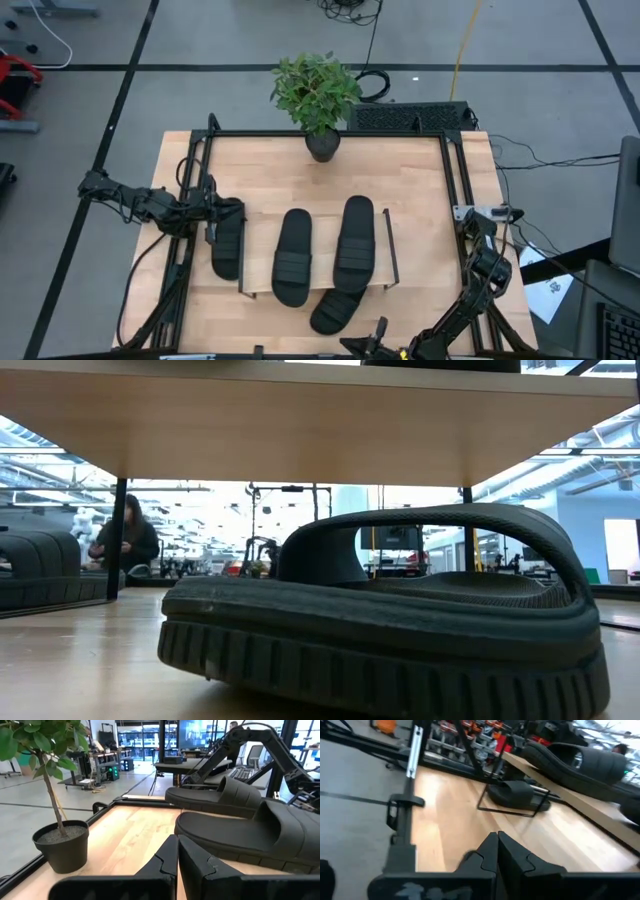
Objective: Pick and place slides into the shelf
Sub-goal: Put the black slipper under the shelf
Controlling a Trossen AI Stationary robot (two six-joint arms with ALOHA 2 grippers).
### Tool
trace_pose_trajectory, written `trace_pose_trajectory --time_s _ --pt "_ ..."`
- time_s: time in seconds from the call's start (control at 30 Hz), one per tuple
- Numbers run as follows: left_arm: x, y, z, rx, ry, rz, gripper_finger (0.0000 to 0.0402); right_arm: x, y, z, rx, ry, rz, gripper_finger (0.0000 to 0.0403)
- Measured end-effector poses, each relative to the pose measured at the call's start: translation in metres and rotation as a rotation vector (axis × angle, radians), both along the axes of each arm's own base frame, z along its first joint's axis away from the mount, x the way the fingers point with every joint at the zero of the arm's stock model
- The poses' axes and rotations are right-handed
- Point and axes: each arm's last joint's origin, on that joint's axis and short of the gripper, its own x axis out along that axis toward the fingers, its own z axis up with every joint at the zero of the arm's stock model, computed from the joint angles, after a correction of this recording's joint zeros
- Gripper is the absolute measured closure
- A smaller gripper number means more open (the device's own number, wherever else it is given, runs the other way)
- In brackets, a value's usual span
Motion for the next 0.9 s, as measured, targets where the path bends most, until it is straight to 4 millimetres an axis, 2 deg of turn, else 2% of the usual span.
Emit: trace_pose_trajectory --time_s 0.2,0.37,0.5,0.77,0.9 --pt "0.000 0.000 -0.002 -0.009 0.022 0.001 0.0385 -0.001 0.000 -0.015 0.018 -0.007 -0.019 0.0403" --pt "0.000 0.000 -0.002 -0.010 0.017 0.001 0.0385 0.012 -0.008 -0.033 0.058 0.025 -0.010 0.0403" --pt "0.000 0.000 -0.002 -0.010 0.017 0.001 0.0385 0.023 -0.016 -0.036 0.127 0.052 0.007 0.0403" --pt "0.000 0.000 -0.002 -0.010 0.017 0.001 0.0385 0.030 -0.022 -0.041 0.242 0.100 0.037 0.0403" --pt "0.000 0.000 -0.002 -0.010 0.017 0.001 0.0385 0.032 -0.031 -0.047 0.289 0.130 -0.006 0.0403"
